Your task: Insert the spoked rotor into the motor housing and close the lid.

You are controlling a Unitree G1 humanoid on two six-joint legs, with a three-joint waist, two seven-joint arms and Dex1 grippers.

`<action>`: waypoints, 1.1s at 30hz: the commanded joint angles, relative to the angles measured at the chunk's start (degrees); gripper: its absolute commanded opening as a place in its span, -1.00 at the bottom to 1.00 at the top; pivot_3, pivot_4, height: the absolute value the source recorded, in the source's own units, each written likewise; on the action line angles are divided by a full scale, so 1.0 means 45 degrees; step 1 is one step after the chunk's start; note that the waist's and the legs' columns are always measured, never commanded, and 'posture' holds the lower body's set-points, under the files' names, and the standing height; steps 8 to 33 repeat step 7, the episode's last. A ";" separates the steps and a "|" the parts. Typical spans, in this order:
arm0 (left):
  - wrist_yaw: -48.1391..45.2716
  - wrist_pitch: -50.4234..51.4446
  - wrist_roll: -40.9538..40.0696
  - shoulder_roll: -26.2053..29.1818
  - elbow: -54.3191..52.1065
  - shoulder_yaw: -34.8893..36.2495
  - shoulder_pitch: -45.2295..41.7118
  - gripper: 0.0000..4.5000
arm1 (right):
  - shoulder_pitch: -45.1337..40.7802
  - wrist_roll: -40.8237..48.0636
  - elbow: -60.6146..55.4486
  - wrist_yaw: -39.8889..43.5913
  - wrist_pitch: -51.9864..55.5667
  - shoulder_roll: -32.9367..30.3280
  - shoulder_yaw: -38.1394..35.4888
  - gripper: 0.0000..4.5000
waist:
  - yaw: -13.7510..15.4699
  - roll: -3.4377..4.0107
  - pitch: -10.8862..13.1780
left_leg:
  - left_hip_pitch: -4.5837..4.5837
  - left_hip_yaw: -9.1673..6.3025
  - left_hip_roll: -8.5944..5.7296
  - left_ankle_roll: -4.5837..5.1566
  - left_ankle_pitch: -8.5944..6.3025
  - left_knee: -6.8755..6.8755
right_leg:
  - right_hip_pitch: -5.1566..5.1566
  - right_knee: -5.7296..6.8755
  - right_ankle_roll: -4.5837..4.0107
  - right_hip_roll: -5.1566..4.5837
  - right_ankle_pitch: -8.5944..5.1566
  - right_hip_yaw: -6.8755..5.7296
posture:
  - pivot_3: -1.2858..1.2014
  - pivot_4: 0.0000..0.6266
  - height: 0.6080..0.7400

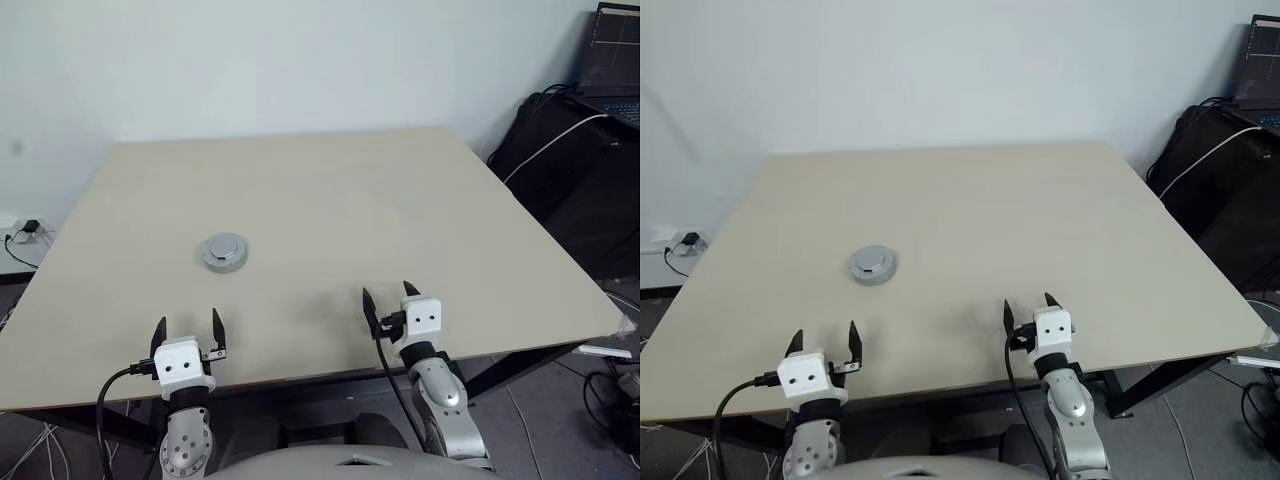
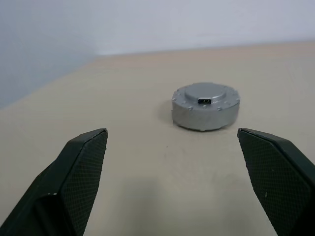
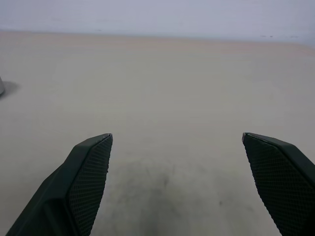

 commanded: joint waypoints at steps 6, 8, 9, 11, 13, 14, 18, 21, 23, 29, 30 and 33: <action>-0.0452 -0.0301 -0.0207 0.0060 0.0242 -0.0115 -0.0372 0.99 | -0.0320 -0.0112 -0.0127 0.0159 -0.0233 0.0034 0.0150 1.00 | 0.0007 -0.0003 -0.0003 | -0.0001 0.0002 -0.0003 0.0007 0.0004 0.0005 | 0.0002 -0.0001 -0.0002 0.0009 0.0001 -0.0002 | 0.03 -1.00 1.00; -0.0442 -0.0281 -0.0195 0.0037 0.0291 -0.0120 -0.0416 0.99 | -0.0303 -0.0089 -0.0088 0.0167 -0.0220 0.0065 0.0166 1.00 | 0.0007 -0.0003 -0.0003 | -0.0001 0.0002 -0.0003 0.0008 0.0004 0.0006 | 0.0003 -0.0001 -0.0003 0.0010 0.0001 -0.0002 | 0.03 -1.00 1.00; -0.0442 -0.0281 -0.0195 0.0037 0.0291 -0.0120 -0.0416 0.99 | -0.0303 -0.0089 -0.0088 0.0167 -0.0220 0.0065 0.0166 1.00 | 0.0007 -0.0003 -0.0003 | -0.0001 0.0002 -0.0003 0.0008 0.0004 0.0006 | 0.0003 -0.0001 -0.0003 0.0010 0.0001 -0.0002 | 0.03 -1.00 1.00; -0.0442 -0.0281 -0.0195 0.0037 0.0291 -0.0120 -0.0416 0.99 | -0.0303 -0.0089 -0.0088 0.0167 -0.0220 0.0065 0.0166 1.00 | 0.0007 -0.0003 -0.0003 | -0.0001 0.0002 -0.0003 0.0008 0.0004 0.0006 | 0.0003 -0.0001 -0.0003 0.0010 0.0001 -0.0002 | 0.03 -1.00 1.00; -0.0442 -0.0281 -0.0195 0.0037 0.0291 -0.0120 -0.0416 0.99 | -0.0303 -0.0089 -0.0088 0.0167 -0.0220 0.0065 0.0166 1.00 | 0.0007 -0.0003 -0.0003 | -0.0001 0.0002 -0.0003 0.0008 0.0004 0.0006 | 0.0003 -0.0001 -0.0003 0.0010 0.0001 -0.0002 | 0.03 -1.00 1.00; -0.0442 -0.0281 -0.0195 0.0037 0.0291 -0.0120 -0.0416 0.99 | -0.0303 -0.0089 -0.0088 0.0167 -0.0220 0.0065 0.0166 1.00 | 0.0007 -0.0003 -0.0003 | -0.0001 0.0002 -0.0003 0.0008 0.0004 0.0006 | 0.0003 -0.0001 -0.0003 0.0010 0.0001 -0.0002 | 0.03 -1.00 1.00; -0.0442 -0.0281 -0.0195 0.0037 0.0291 -0.0120 -0.0416 0.99 | -0.0303 -0.0089 -0.0088 0.0167 -0.0220 0.0065 0.0166 1.00 | 0.0007 -0.0003 -0.0003 | -0.0001 0.0002 -0.0003 0.0008 0.0004 0.0006 | 0.0003 -0.0001 -0.0003 0.0010 0.0001 -0.0002 | 0.03 -1.00 1.00; -0.0442 -0.0281 -0.0195 0.0037 0.0291 -0.0120 -0.0416 0.99 | -0.0303 -0.0089 -0.0088 0.0167 -0.0220 0.0065 0.0166 1.00 | 0.0007 -0.0003 -0.0003 | -0.0001 0.0002 -0.0003 0.0008 0.0004 0.0006 | 0.0003 -0.0001 -0.0003 0.0010 0.0001 -0.0002 | 0.03 -1.00 1.00; -0.0442 -0.0281 -0.0195 0.0037 0.0291 -0.0120 -0.0416 0.99 | -0.0303 -0.0089 -0.0088 0.0167 -0.0220 0.0065 0.0166 1.00 | 0.0007 -0.0003 -0.0003 | -0.0001 0.0002 -0.0003 0.0008 0.0004 0.0006 | 0.0003 -0.0001 -0.0003 0.0010 0.0001 -0.0002 | 0.03 -1.00 1.00; -0.0442 -0.0281 -0.0195 0.0037 0.0291 -0.0120 -0.0416 0.99 | -0.0303 -0.0089 -0.0088 0.0167 -0.0220 0.0065 0.0166 1.00 | 0.0007 -0.0003 -0.0003 | -0.0001 0.0002 -0.0003 0.0008 0.0004 0.0006 | 0.0003 -0.0001 -0.0003 0.0010 0.0001 -0.0002 | 0.03 -1.00 1.00; -0.0442 -0.0281 -0.0195 0.0037 0.0291 -0.0120 -0.0416 0.99 | -0.0303 -0.0089 -0.0088 0.0167 -0.0220 0.0065 0.0166 1.00 | 0.0007 -0.0003 -0.0003 | -0.0001 0.0002 -0.0003 0.0008 0.0004 0.0006 | 0.0003 -0.0001 -0.0003 0.0010 0.0001 -0.0002 | 0.03 -1.00 1.00; -0.0442 -0.0281 -0.0195 0.0037 0.0291 -0.0120 -0.0416 0.99 | -0.0303 -0.0089 -0.0088 0.0167 -0.0220 0.0065 0.0166 1.00 | 0.0007 -0.0003 -0.0003 | -0.0001 0.0002 -0.0003 0.0008 0.0004 0.0006 | 0.0003 -0.0001 -0.0003 0.0010 0.0001 -0.0002 | 0.03 -1.00 1.00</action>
